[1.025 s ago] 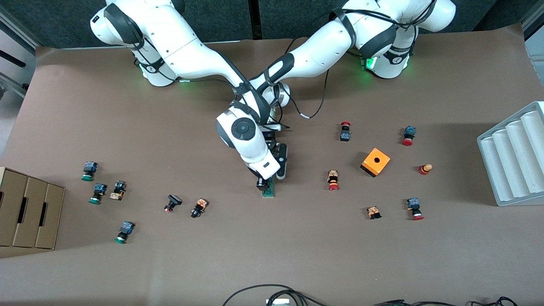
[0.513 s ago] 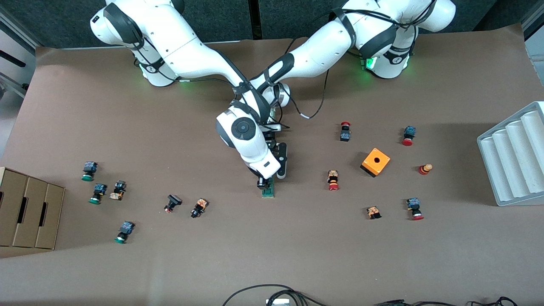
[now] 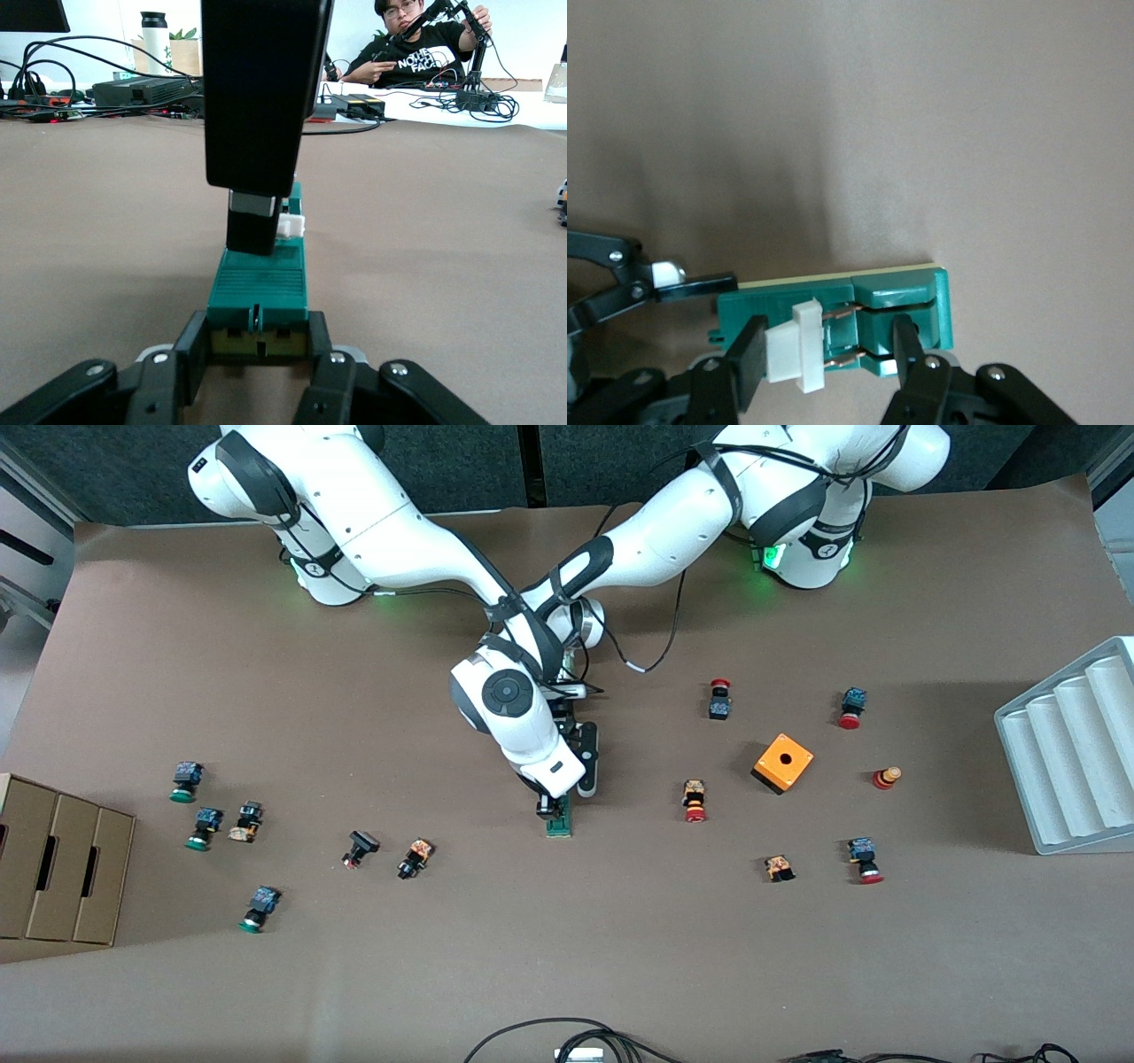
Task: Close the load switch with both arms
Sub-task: 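Push the white lever along the switch with the right gripper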
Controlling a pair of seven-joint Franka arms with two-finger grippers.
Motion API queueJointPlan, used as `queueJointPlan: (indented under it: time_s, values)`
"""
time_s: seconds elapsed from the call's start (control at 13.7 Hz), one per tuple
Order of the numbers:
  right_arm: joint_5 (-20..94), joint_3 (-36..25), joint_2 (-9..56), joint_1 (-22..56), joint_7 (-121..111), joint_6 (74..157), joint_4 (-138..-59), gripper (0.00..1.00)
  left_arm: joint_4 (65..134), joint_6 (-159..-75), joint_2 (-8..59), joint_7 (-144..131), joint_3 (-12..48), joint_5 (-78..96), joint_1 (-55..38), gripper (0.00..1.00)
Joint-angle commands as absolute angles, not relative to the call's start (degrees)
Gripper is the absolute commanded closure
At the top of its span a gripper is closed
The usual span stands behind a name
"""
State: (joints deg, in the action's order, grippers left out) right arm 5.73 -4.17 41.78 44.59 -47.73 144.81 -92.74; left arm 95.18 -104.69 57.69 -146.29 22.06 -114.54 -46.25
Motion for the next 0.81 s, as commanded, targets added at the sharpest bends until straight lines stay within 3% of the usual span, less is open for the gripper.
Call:
queueJointPlan:
  time_s: [0.0, 0.73]
  values:
    - [5.1, -5.9, 42.5, 44.0, -49.8, 145.5, -90.7, 0.37, 93.4, -105.5, 59.3, -146.5, 21.0, -115.8, -46.6, 0.67]
    - [5.2, -6.0, 42.4, 43.9, -49.8, 145.3, -89.8, 0.37, 93.3, -105.5, 59.3, -146.5, 21.0, -115.8, -46.6, 0.67]
